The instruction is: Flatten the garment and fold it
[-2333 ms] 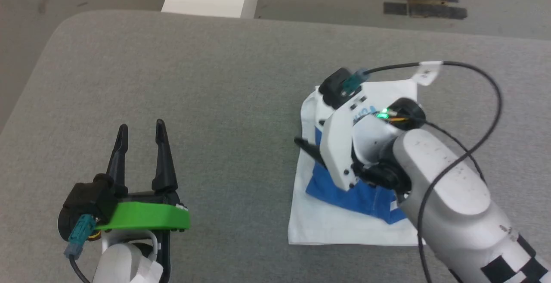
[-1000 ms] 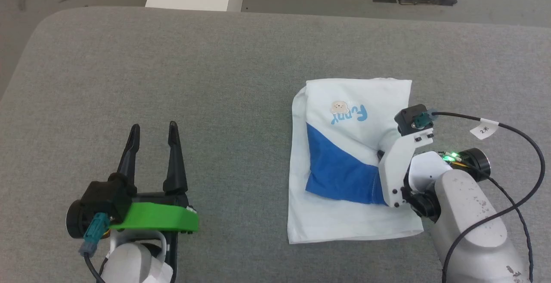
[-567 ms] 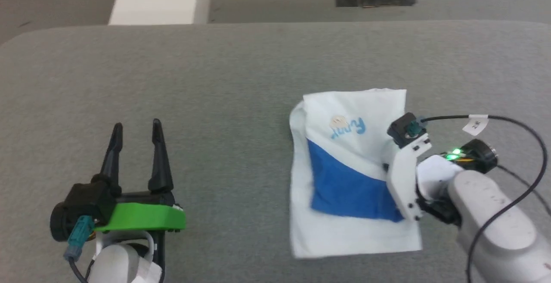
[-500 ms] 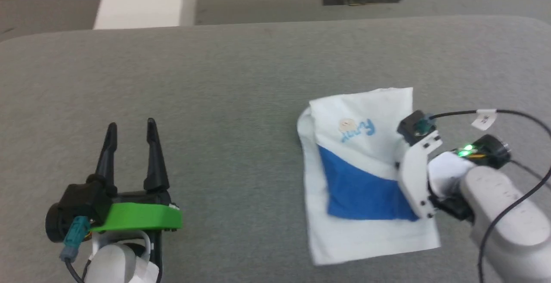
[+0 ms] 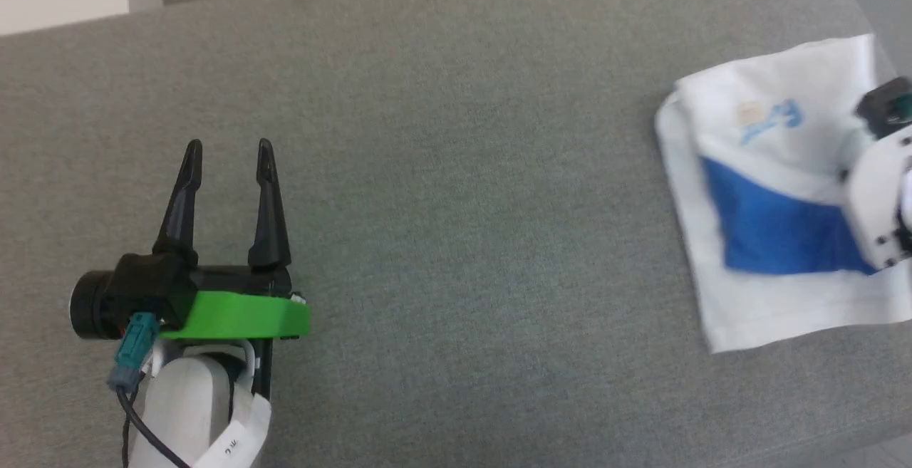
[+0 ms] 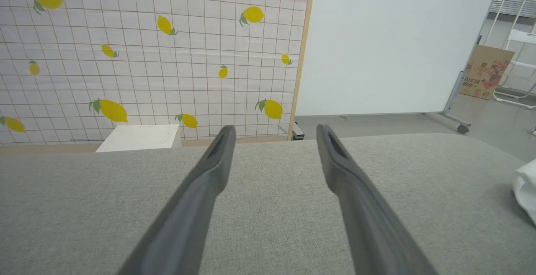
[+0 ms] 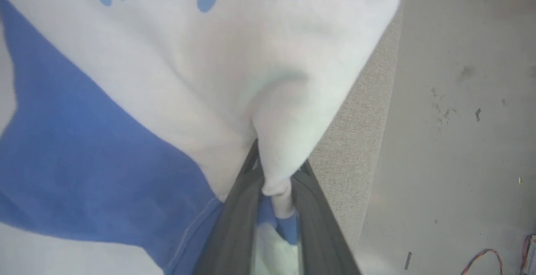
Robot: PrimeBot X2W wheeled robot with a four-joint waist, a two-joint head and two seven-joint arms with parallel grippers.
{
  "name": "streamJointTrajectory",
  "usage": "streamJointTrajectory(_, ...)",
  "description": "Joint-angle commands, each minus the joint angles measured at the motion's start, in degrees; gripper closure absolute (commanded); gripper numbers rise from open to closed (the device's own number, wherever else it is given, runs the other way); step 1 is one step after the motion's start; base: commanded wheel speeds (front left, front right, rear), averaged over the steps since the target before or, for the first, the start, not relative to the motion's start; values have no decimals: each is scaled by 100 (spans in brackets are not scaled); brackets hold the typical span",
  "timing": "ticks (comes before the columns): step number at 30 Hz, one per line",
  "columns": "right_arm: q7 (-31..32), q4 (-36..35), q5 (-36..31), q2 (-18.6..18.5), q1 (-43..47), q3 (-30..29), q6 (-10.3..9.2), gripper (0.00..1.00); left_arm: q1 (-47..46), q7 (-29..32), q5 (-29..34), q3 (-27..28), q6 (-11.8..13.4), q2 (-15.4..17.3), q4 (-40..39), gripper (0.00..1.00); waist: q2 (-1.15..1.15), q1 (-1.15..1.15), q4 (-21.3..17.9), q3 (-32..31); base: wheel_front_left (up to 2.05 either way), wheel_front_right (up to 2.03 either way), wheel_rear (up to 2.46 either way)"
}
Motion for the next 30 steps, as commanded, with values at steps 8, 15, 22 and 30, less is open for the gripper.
streamJointTrajectory(8, -700, 1078, -351, -143, -384, -843, -11, 100, -116, 95, 127, 62, 87, 161, -230, 0, 0, 0, 358, 979, 0, 0, 0)
streamJointTrajectory(15, -1171, 1600, -764, -60, -565, -1295, -11, 0, -94, 106, 120, 90, 152, 200, -284, 0, 0, 0, 493, 958, 0, 0, 0)
streamJointTrajectory(22, -1516, 1372, -662, 62, -710, -1709, -11, 0, 87, 26, -91, 276, 281, 142, -100, 0, 0, 0, 487, 175, 0, 0, 0)
streamJointTrajectory(30, -1493, 43, -406, 250, -753, -1776, -11, 0, 312, 11, -284, 458, 367, 128, 104, 0, 0, 0, 504, -746, 0, 0, 0)
